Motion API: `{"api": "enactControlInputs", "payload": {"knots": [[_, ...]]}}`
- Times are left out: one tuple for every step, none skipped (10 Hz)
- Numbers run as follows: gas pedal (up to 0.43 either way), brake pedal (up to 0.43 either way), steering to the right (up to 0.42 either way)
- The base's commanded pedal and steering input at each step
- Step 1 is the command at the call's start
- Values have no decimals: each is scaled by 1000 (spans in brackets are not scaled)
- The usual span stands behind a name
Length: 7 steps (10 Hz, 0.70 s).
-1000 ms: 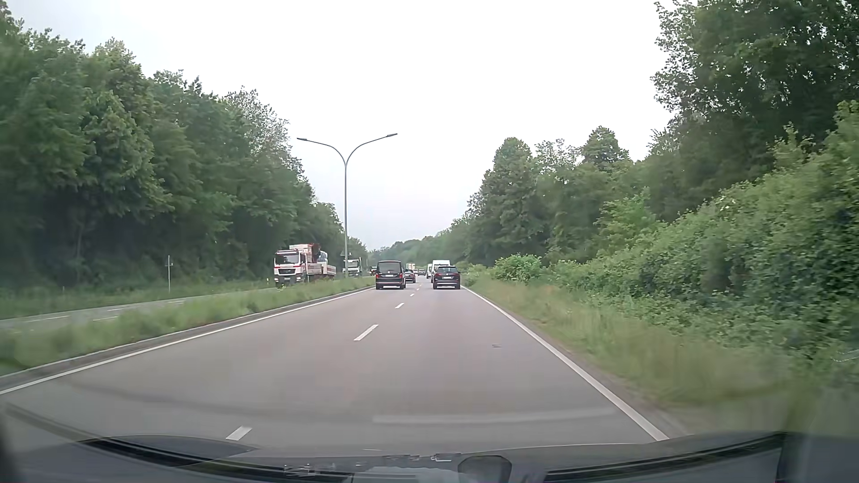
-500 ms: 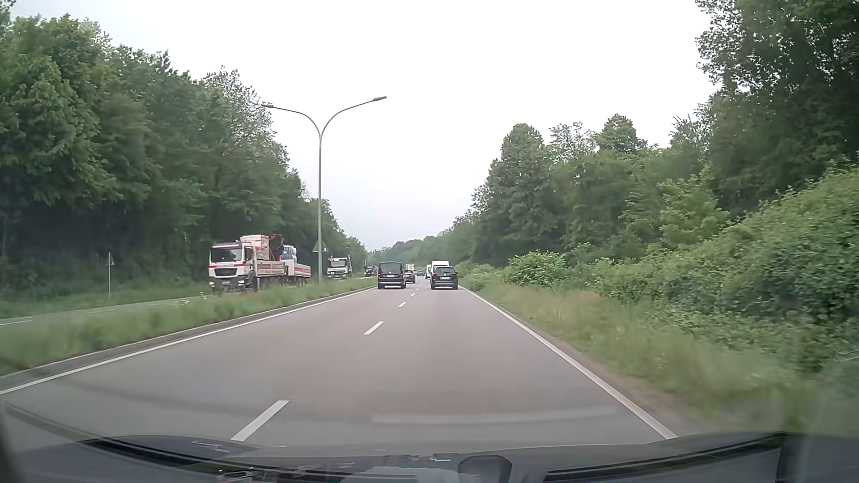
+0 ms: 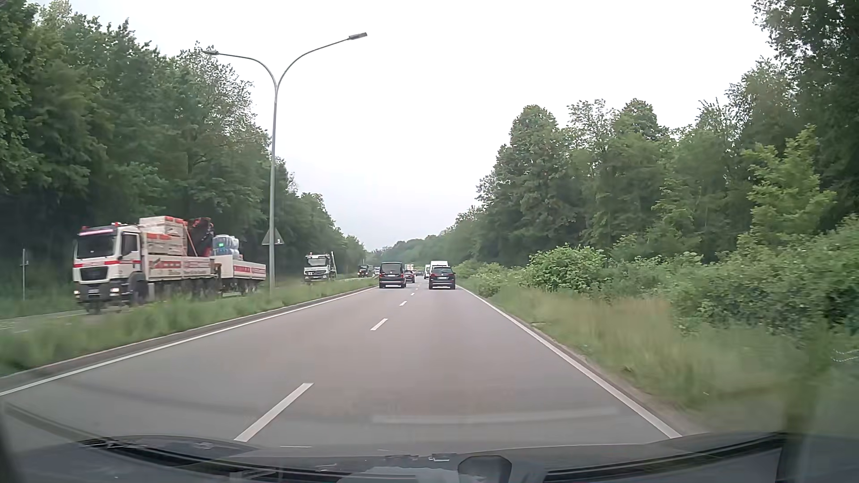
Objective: Follow the waypoints while adhering to traffic rules and regulations
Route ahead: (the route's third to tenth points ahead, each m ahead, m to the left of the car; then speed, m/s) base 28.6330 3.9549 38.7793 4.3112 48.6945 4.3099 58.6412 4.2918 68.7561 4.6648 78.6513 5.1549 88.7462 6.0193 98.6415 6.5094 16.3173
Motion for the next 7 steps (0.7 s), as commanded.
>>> {"api": "enactControlInputs", "payload": {"knots": [[189,0,-4],[189,0,-3],[189,0,-4],[189,0,-4],[189,0,-4],[189,0,-4],[189,0,-4]]}}
